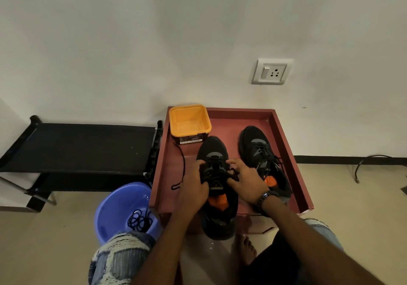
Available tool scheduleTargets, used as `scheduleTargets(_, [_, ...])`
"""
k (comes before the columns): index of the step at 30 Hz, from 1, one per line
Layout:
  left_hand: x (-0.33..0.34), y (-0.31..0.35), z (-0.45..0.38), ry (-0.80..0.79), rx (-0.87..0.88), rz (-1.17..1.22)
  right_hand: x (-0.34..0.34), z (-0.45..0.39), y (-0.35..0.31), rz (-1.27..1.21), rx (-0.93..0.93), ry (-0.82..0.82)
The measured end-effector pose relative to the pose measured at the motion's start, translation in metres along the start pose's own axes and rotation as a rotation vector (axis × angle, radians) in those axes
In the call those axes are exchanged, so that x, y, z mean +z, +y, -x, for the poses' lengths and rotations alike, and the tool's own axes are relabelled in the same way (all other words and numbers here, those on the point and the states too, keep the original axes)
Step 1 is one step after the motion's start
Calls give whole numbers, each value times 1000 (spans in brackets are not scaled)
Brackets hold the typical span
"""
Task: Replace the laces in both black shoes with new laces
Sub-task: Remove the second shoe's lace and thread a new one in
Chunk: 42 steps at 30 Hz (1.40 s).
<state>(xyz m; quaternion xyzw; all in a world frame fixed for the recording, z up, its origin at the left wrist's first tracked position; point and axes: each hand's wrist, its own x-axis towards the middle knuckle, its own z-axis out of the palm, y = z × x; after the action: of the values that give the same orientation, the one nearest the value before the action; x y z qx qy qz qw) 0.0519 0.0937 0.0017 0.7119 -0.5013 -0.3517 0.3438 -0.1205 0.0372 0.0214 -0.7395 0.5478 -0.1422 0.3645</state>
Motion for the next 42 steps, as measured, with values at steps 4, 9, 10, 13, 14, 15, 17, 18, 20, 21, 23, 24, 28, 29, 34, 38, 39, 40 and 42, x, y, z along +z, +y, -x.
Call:
scheduleTargets(4, [-7,-4,0,-28,-41,62,-5,-2,7,-83,-28,-24])
scheduleTargets(9, [-7,-9,0,-80,-40,-58,-14,0,5,16,56,-185])
scheduleTargets(10, [-9,-7,1,-96,-40,-87,-19,1,1,56,61,-246])
scheduleTargets(13, [-19,1,3,-140,-7,-134,-34,-3,-8,133,57,-214])
scheduleTargets(14, [-25,4,3,-169,-6,-110,-39,-4,-10,151,66,-143])
scheduleTargets(15, [-32,6,2,-214,-19,-52,-42,-7,-12,192,77,-70])
scheduleTargets(17, [-48,7,-1,-286,-39,30,-43,-11,-16,287,61,27])
scheduleTargets(18, [-53,7,-2,-288,-22,-6,-41,-13,-18,288,28,31])
scheduleTargets(20, [-57,5,-2,-277,-1,-73,-37,-16,-24,207,-13,-66])
scheduleTargets(21, [-56,5,-1,-295,-2,-75,-34,-15,-25,185,5,-151])
scheduleTargets(23, [-53,2,1,-330,8,-95,-29,-11,-24,177,59,-263])
scheduleTargets(24, [-53,0,1,-334,22,-121,-27,-8,-21,163,77,-274])
scheduleTargets(28, [-77,-9,-4,-317,77,-251,-42,1,-5,137,33,-339])
scheduleTargets(29, [-88,-14,-5,-308,84,-274,-52,2,-1,154,7,-333])
scheduleTargets(34, [-122,-26,-7,-212,68,-326,-67,-1,9,185,-14,-169])
scheduleTargets(38, [-126,-26,-3,-136,54,-290,-61,-2,9,216,18,-82])
scheduleTargets(39, [-129,-27,-1,-135,61,-282,-65,0,10,213,28,-78])
scheduleTargets(40, [-132,-30,1,-126,62,-281,-65,0,13,209,32,-71])
scheduleTargets(42, [-130,-34,2,-107,56,-280,-61,3,16,223,55,-50])
